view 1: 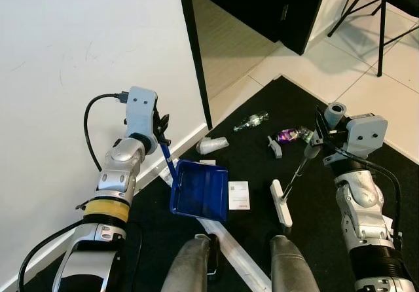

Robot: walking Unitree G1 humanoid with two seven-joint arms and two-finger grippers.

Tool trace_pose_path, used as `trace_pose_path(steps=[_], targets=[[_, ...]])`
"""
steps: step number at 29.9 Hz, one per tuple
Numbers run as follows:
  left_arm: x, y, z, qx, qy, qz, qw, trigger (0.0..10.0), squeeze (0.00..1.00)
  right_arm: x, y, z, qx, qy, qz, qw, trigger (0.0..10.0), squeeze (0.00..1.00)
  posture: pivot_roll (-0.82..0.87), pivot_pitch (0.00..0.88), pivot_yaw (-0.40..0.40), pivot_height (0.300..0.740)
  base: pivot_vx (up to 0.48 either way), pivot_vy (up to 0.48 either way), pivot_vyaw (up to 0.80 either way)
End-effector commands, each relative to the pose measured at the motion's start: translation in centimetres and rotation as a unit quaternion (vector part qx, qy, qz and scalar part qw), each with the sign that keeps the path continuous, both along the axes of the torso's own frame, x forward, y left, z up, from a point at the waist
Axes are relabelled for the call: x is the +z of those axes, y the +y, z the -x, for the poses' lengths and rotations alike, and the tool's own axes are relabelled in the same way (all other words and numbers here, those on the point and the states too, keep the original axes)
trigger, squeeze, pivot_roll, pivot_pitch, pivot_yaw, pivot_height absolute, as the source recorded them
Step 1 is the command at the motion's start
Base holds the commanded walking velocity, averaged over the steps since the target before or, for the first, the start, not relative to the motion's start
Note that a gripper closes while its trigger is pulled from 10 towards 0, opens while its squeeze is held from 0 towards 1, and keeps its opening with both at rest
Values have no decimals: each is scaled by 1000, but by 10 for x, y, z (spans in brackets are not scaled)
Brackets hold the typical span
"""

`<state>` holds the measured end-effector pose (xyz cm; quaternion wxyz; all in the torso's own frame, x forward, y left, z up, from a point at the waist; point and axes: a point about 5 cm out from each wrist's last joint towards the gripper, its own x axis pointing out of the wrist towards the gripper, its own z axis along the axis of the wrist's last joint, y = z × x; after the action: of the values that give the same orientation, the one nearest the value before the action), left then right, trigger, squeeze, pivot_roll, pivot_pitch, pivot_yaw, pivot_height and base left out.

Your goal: Sweep floor

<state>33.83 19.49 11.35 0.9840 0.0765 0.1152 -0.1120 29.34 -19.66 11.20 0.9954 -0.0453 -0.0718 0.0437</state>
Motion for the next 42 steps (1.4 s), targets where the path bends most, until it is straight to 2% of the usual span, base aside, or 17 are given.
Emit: trace_pose_path(steps=[1, 31, 42], targets=[[3, 9, 2, 8, -4, -13, 1000, 10000, 0, 2, 3, 0, 6, -11, 4, 1000, 10000, 0, -66, 178, 85, 740, 0, 0, 0], [-18, 7, 4, 28, 20, -20, 999, 10000, 0, 1, 2, 2, 10, -7, 8, 1000, 10000, 0, -85, 202, 68, 740, 0, 0, 0], [-18, 6, 2, 45, 25, 17, 999, 10000, 0, -2, 2, 2, 11, -4, 16, 1000, 10000, 0, -81, 212, 63, 740, 0, 0, 0]])
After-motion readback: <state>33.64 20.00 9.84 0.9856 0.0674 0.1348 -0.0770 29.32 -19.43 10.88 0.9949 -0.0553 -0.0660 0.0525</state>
